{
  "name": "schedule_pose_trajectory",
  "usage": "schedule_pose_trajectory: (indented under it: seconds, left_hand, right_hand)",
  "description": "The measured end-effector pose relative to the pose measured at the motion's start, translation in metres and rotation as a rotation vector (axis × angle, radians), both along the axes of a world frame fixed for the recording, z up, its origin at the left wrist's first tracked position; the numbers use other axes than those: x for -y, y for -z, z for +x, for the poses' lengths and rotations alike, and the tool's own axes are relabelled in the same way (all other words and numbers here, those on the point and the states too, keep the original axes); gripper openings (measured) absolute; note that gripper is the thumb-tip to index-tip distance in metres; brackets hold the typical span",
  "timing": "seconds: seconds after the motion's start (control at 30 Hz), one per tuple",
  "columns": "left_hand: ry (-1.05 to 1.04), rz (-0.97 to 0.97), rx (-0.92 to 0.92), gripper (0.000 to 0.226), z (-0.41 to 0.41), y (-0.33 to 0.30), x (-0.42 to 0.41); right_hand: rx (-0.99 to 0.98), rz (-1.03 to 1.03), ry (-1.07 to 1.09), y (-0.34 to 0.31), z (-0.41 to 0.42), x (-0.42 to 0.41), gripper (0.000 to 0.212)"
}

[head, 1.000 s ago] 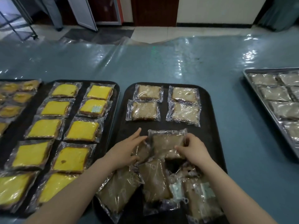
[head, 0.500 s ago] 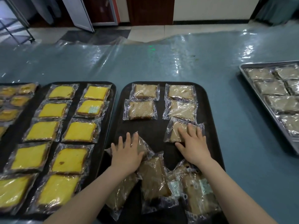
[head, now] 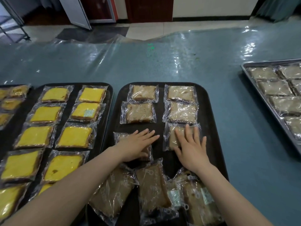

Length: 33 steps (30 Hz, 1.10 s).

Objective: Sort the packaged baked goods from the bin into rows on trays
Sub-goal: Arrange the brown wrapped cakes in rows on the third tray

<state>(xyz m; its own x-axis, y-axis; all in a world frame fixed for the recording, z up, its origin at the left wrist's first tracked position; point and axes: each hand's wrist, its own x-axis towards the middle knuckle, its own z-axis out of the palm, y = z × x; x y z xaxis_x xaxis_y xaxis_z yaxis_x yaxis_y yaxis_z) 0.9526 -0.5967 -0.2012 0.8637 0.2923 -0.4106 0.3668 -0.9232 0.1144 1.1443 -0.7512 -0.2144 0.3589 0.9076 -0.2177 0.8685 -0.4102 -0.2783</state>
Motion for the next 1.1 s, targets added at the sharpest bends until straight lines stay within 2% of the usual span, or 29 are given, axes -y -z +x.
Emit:
schedule_pose_trajectory:
  seconds: [0.07,0.13,0.27,0.33,0.47,0.73,0.93,1.0,1.1]
  left_hand:
    - [0.034,0.081,0.049,0.083,0.006,-0.002,0.000]
    - [-0.038,0.123,0.100,0.086,0.006,-0.003,0.006]
    - [-0.607,0.124,0.276,0.073,-0.008,-0.003,0.027]
    - [-0.758,0.102,0.231,0.068,-0.011,-0.001,0.040]
    - [-0.721,0.072,0.072,0.073,-0.007,0.015,0.057]
    - [-0.447,0.090,0.052,0.074,-0.005,0.016,0.020]
    - [-0.516,0.146,0.083,0.079,0.000,0.013,0.027]
    - [-0.569,0.158,0.144,0.083,-0.003,0.006,0.032]
    - [-0.630,0.054,0.284,0.079,-0.020,-0.010,0.042]
  right_hand:
    - [-0.016,0.050,0.011,-0.002,0.000,-0.006,0.064]
    - [-0.007,0.091,0.018,-0.005,0.003,-0.014,0.063]
    - [-0.007,0.027,0.016,-0.002,0.009,-0.033,0.062]
    - [0.044,-0.012,0.019,0.005,0.007,-0.036,0.061]
    - [0.109,0.019,0.025,0.015,0.004,-0.034,0.061]
    - [0.141,0.039,0.023,0.018,0.004,-0.032,0.061]
    - [0.119,-0.015,0.023,0.011,0.003,-0.034,0.060]
    - [0.126,-0.048,0.013,0.004,0.002,-0.035,0.061]
    - [0.204,0.004,-0.044,-0.012,-0.006,-0.028,0.066]
